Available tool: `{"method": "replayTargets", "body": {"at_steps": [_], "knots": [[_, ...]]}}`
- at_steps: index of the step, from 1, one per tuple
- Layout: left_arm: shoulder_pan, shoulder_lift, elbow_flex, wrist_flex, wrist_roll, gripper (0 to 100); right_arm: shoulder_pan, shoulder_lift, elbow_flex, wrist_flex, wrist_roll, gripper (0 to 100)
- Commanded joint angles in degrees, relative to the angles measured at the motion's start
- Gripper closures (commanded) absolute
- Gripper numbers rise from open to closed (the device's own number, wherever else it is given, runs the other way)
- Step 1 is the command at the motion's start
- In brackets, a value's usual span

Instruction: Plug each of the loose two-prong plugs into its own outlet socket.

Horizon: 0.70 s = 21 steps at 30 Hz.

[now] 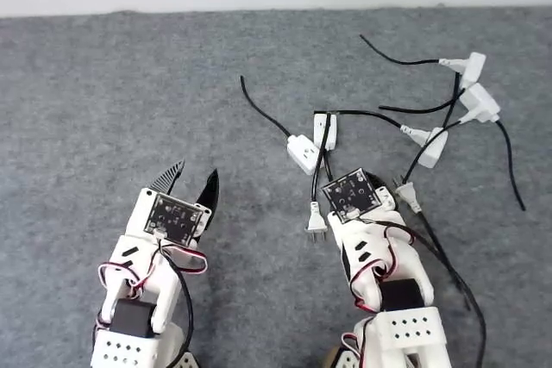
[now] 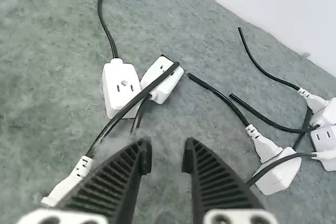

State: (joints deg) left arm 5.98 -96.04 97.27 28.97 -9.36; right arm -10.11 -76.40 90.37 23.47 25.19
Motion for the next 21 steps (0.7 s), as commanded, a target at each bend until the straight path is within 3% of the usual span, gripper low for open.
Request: {"method": "replayTargets", "body": {"at_steps": [1,4,8,15,19,21], "knots": [[0.44,0.09,-2.33,-0.35,0.70,81,-0.92,-0.66,-0.70,0.57,0.18,99.0],[0.53,0.09,-2.24,-0.26,0.70,83,-0.75,-0.75,-0.44,0.40,0.35,95.3],[1.05,0.35,-1.98,-0.26,-1.93,100,-0.57,-0.75,-0.44,0.13,0.35,91.3],[0.44,0.09,-2.15,-0.35,-0.88,87,-0.75,-0.75,-0.44,0.31,-1.23,89.1],[-2.11,0.00,-2.33,-0.62,2.37,80,-0.92,-0.40,-0.62,0.48,-0.35,99.6],[-2.11,0.09,-2.24,-1.14,2.37,80,-1.01,-0.31,-0.44,0.48,1.85,97.5]]}}
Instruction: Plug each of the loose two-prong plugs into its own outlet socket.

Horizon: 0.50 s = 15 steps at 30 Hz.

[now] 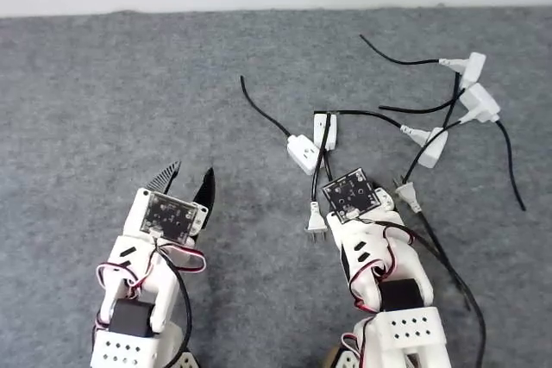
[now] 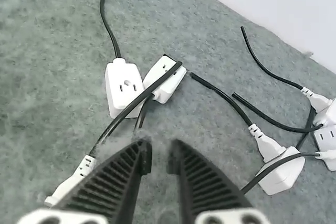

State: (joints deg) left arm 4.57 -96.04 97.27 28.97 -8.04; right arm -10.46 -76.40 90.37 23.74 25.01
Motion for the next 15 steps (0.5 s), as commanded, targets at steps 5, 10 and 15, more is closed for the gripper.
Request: {"method": "replayTargets", "body": {"at_steps": [5,10,15], "knots": [[6.68,0.44,-1.10,0.35,-6.42,92,-0.13,-0.84,-0.70,0.04,1.41,96.8],[8.62,0.18,-0.57,0.62,-8.62,96,3.03,-0.84,-1.67,0.04,-3.69,91.4],[1.05,0.00,-2.42,-0.62,-0.88,79,1.98,-0.75,-1.41,0.31,-6.24,83.0]]}}
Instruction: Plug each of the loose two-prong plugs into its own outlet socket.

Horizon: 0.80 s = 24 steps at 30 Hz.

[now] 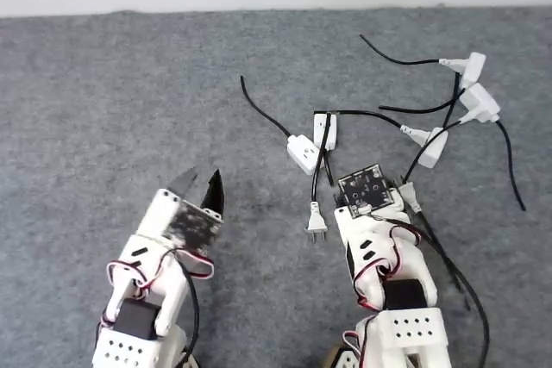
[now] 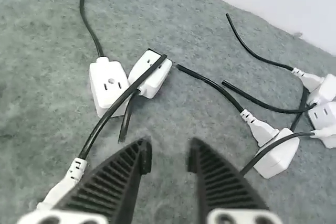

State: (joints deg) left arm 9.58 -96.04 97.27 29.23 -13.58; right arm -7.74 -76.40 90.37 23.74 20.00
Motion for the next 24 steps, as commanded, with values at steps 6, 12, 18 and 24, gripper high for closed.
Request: {"method": "replayTargets", "body": {"at_steps": [6,12,18,24], "knots": [[-5.80,0.09,-2.86,-0.97,5.45,79,-8.84,-0.57,1.14,1.19,10.20,99.8],[4.92,0.53,-0.48,0.44,-2.81,86,-2.24,-0.84,-0.97,0.57,4.22,90.8],[4.57,0.00,-0.48,1.23,-3.25,97,0.48,-0.75,-1.76,0.57,-1.23,85.6],[-8.88,0.00,-3.30,-1.67,10.02,79,-8.75,-0.75,1.32,1.10,10.73,97.9]]}}
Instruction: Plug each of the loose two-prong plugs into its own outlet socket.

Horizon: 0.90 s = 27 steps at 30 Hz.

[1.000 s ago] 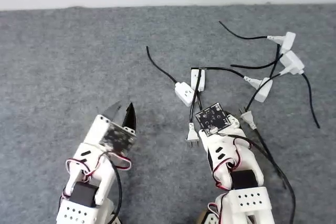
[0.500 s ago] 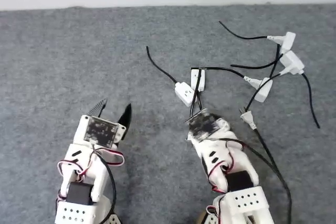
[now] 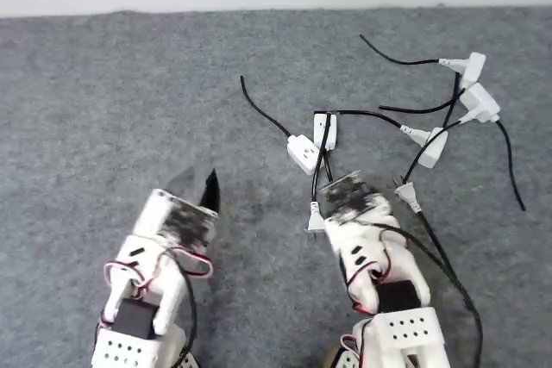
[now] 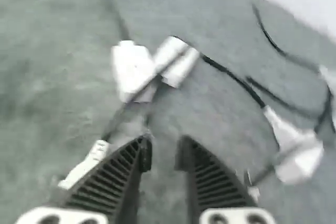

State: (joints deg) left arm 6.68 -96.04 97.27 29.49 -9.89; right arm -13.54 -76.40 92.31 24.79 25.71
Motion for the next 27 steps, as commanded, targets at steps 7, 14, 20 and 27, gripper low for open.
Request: {"method": "replayTargets", "body": {"at_steps": [7,14,20,27], "knots": [[3.52,0.44,-1.27,-0.70,-3.25,90,4.53,-0.84,-3.08,-0.48,-4.13,87.5],[1.85,0.00,-1.01,-1.67,-1.76,92,3.65,-0.84,-3.08,-0.48,-1.05,98.7],[-4.66,0.00,-1.98,-3.87,6.07,78,-4.88,-0.75,0.26,-0.13,2.81,88.7],[7.38,0.26,-0.48,-0.18,-6.15,94,4.44,-0.84,-2.99,-0.48,-2.64,96.4]]}}
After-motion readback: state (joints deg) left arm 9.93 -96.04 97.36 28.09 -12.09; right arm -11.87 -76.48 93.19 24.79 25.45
